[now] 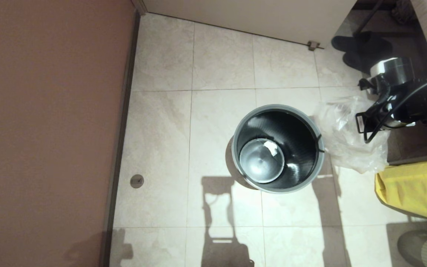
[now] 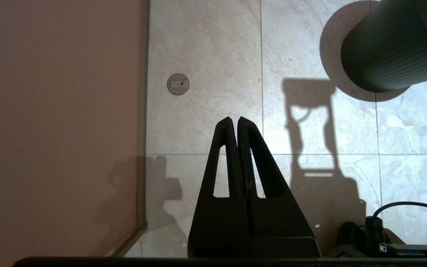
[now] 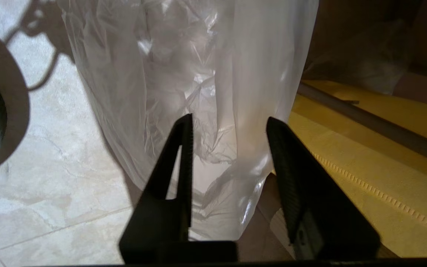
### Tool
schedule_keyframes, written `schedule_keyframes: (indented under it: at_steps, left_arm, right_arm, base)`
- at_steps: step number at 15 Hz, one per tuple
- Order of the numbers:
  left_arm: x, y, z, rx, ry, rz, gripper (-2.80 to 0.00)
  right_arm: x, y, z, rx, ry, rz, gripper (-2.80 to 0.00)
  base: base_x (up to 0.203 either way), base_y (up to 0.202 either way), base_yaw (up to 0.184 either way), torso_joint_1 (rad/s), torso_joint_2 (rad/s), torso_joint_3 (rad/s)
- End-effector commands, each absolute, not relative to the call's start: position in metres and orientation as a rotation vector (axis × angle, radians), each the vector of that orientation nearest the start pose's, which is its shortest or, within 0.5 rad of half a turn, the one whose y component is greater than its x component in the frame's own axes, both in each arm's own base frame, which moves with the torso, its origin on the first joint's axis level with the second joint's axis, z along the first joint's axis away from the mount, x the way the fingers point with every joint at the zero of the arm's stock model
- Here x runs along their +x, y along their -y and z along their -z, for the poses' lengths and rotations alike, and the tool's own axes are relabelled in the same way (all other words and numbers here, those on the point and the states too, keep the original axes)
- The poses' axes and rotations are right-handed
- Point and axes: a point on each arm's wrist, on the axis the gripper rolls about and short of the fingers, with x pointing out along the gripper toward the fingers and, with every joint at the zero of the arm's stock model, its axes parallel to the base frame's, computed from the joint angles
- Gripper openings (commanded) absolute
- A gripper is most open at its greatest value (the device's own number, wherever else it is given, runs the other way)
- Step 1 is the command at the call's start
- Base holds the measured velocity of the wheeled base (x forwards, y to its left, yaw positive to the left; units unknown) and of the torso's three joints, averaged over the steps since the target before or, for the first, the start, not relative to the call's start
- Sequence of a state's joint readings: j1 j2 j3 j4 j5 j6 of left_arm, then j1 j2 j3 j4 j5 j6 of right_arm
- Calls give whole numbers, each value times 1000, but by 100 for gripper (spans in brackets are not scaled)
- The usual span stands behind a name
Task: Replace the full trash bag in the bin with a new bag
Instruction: Pick up the trash bag
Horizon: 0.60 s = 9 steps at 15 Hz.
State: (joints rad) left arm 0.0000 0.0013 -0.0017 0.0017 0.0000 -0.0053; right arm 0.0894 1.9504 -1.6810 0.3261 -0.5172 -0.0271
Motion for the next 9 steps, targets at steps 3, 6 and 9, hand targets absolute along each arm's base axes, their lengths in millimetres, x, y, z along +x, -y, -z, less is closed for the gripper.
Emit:
schedule_keyframes:
  at_steps: [3,6,9]
  left_arm:
    - [-23,0,-76,-6,-2,0,-280]
    - [-23,0,-76,-6,-2,0,-280]
    - [-23,0,-76,-6,-2,0,-280]
  right_arm:
    - [381,-19,-258,-248,-587,484,0]
    - [386,-7,-252,-263,-609,558,0]
    - [394,0,-233,-271,-658,587,0]
  base:
    - [0,0,0,0,0,0]
    - [0,0,0,0,0,0]
    - [0,0,0,0,0,0]
